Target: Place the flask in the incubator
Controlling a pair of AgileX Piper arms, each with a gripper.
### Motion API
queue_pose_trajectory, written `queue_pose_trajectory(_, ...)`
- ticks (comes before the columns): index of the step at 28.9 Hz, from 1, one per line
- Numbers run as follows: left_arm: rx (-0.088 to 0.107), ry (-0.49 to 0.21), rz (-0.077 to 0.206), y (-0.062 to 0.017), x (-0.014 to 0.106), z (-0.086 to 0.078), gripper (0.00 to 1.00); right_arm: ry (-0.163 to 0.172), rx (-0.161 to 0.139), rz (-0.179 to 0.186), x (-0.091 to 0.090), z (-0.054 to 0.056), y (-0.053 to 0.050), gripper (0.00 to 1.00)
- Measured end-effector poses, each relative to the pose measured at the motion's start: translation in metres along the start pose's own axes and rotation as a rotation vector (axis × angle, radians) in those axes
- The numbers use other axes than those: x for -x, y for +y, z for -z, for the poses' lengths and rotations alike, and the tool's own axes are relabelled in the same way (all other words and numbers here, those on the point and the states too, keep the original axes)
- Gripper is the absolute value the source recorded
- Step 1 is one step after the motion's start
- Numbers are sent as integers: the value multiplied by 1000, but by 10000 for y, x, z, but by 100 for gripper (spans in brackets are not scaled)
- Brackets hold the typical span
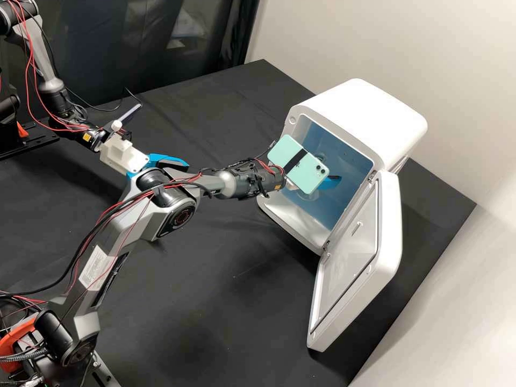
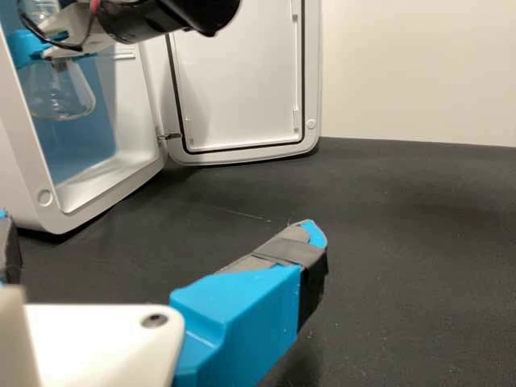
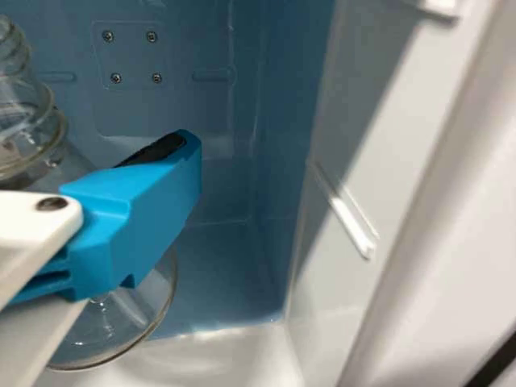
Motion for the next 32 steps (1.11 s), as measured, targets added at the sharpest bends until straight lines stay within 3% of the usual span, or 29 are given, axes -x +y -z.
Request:
queue_pose_trajectory(4, 0, 0, 0, 0, 0, 0, 100, -25, 19, 11, -123, 22, -45, 0)
queue_pose_trajectory(7, 0, 0, 0, 0, 0, 0, 100, -49, 13, 24, -216, 24, -92, 0)
queue_pose_trajectory(9, 0, -1, 0, -1, 0, -4, 100, -65, 32, 36, -288, 16, -167, 0)
queue_pose_trajectory(16, -1, -9, 10, -27, -7, -24, 100, -103, 10, 51, -365, 15, -303, 0)
queue_pose_trajectory(21, -2, -14, 13, -34, -9, -37, 100, -107, 75, 82, -397, -7, -476, 0)
queue_pose_trajectory(26, -2, -14, 11, -32, -12, -38, 100, -114, 70, 98, -426, -44, -549, 0)
queue_pose_trajectory(27, -2, -14, 10, -27, -16, -38, 100, -114, 71, 98, -426, -44, -549, 100)
queue_pose_trajectory(32, -4, -21, 9, -27, -21, -57, 100, -115, 72, 99, -428, -49, -555, 100)
